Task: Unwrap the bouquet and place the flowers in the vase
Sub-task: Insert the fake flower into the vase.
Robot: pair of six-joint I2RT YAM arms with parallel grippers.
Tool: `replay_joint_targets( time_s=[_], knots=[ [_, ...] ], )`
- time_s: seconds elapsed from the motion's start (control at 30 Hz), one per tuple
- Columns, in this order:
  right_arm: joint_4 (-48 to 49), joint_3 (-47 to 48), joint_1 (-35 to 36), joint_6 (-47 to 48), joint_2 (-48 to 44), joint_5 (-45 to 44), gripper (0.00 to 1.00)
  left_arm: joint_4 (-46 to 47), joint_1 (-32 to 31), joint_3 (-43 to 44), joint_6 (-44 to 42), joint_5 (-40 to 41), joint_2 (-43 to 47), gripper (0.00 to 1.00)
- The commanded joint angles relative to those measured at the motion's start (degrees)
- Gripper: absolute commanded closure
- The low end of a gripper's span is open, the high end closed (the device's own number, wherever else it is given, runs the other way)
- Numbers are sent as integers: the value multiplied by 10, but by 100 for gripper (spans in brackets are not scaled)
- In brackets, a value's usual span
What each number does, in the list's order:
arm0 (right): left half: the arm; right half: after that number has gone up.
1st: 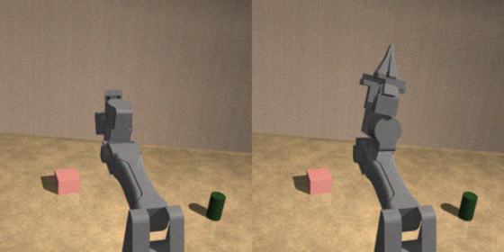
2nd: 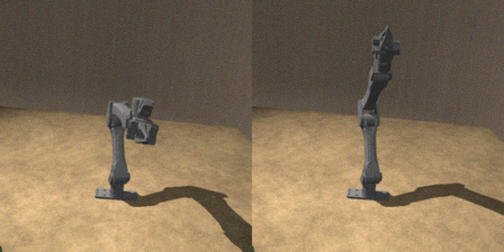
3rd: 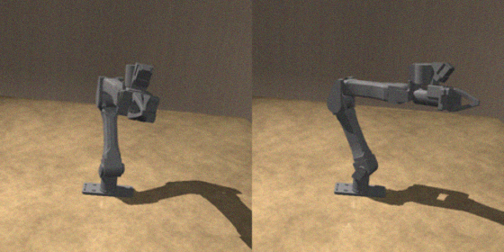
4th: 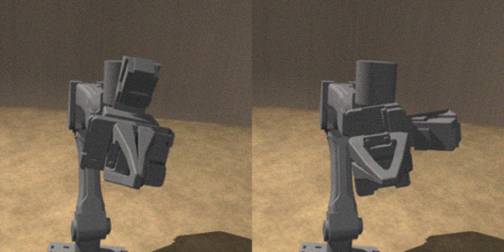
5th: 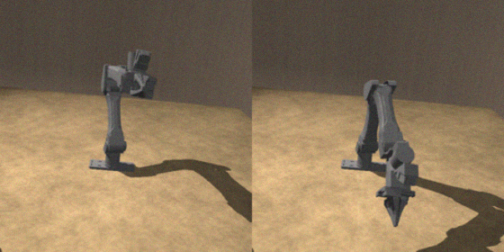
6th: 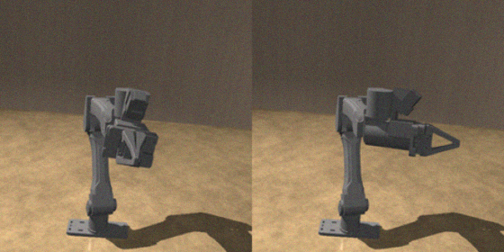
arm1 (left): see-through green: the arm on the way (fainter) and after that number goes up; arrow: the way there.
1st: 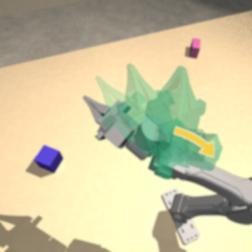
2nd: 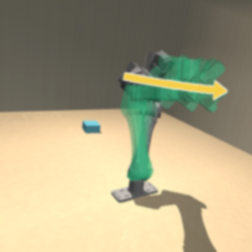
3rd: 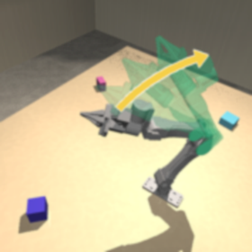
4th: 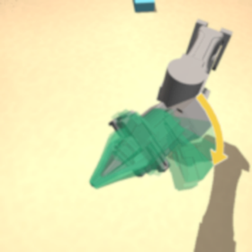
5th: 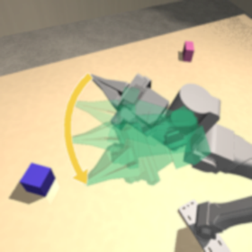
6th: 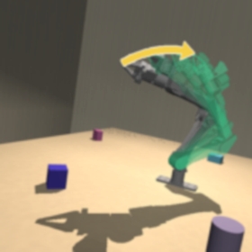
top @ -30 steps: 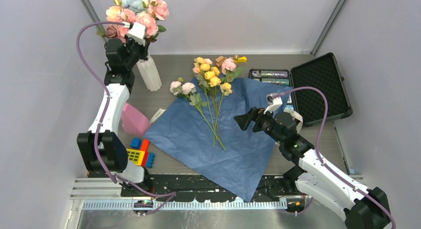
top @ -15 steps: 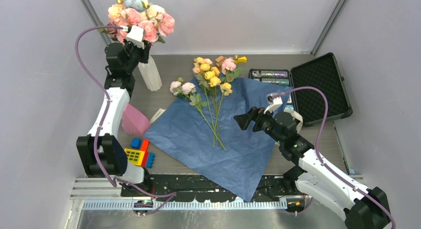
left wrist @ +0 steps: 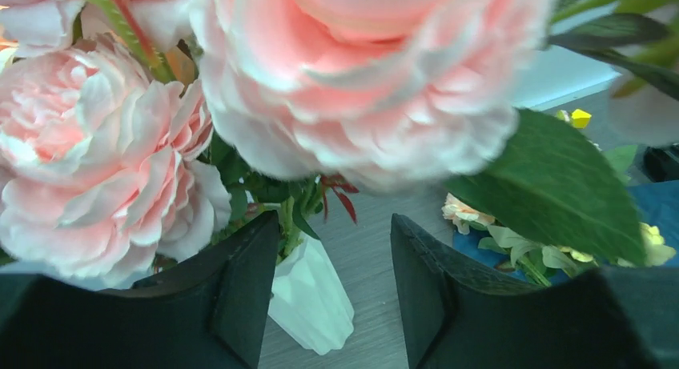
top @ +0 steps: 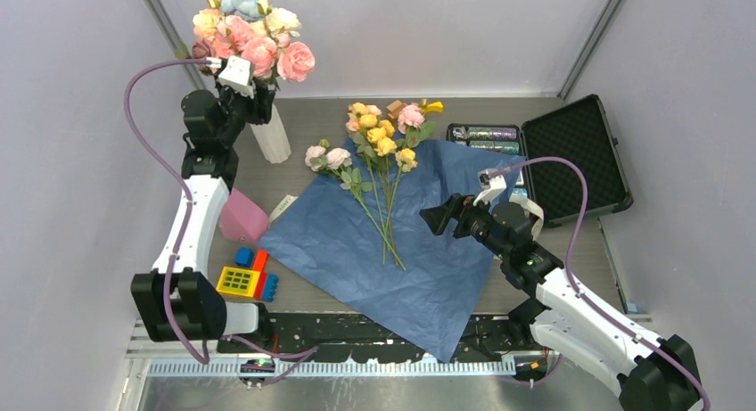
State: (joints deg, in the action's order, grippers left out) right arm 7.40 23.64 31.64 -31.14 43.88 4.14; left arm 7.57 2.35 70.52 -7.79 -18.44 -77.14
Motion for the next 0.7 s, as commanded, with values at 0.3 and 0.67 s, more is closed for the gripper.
replay_joint_targets(
  time_s=[0.3,0.67],
  knots=[
    [19,7,-3,-12,-13,6,7,-141,3,-38,59,-55,129,20],
    [-89,73,3,-10,64,-1,18,-261,2,-175,279,-35,253,11]
  ],
)
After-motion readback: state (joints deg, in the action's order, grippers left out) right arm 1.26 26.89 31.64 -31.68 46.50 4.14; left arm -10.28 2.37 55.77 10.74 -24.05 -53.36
